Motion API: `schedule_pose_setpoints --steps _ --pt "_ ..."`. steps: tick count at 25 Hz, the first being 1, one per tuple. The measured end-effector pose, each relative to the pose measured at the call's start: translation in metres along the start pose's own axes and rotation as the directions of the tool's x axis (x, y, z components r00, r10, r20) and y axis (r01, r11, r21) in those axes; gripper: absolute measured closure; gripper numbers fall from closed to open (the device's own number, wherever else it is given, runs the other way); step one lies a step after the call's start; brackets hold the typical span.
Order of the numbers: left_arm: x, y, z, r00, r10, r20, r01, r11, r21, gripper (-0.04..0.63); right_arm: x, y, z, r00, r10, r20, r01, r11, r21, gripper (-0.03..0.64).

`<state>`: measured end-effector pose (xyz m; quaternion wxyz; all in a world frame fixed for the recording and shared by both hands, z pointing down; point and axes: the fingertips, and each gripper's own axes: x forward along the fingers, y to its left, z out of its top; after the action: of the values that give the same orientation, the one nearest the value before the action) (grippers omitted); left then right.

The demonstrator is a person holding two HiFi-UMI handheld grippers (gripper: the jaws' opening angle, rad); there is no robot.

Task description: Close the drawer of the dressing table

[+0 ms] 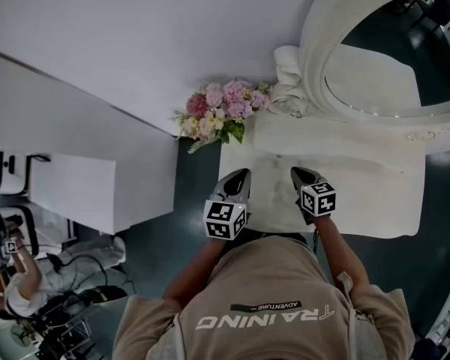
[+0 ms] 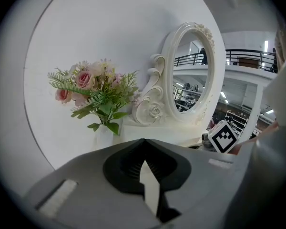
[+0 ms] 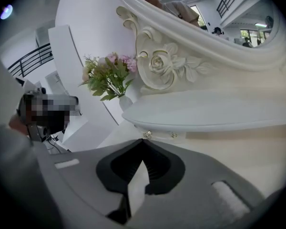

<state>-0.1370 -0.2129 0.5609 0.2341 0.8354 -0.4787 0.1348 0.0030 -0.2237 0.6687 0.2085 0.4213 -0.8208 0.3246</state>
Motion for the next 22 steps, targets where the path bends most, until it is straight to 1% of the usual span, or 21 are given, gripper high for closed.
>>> schedule_pose_setpoints --steps 5,8,12,16,22 --pt "-0.009 -0.008 -0.001 1.000 -0.012 0.014 0.012 1.000 0.008 0.580 -0.038 0.011 0.012 0.995 -0.023 0.096 0.032 0.995 -0.092 0.615" --pt "-0.015 -0.014 -0.001 1.000 -0.025 0.018 0.025 1.000 -0.007 0.580 -0.062 0.019 0.020 0.990 -0.027 0.140 0.043 0.993 -0.112 0.615" --pt "-0.022 -0.025 0.008 0.998 -0.049 0.031 0.049 0.999 0.015 0.580 -0.089 0.032 0.033 0.980 -0.022 0.200 0.049 0.990 -0.129 0.615" --pt "-0.028 -0.034 0.021 0.995 -0.087 0.047 0.088 0.996 0.001 0.580 -0.111 0.045 0.050 0.962 -0.015 0.273 0.063 0.984 -0.166 0.615" --pt "-0.039 -0.046 0.049 0.989 -0.110 0.097 0.105 0.993 0.052 0.580 -0.145 0.062 0.081 0.932 0.011 0.363 0.071 0.975 -0.211 0.615"
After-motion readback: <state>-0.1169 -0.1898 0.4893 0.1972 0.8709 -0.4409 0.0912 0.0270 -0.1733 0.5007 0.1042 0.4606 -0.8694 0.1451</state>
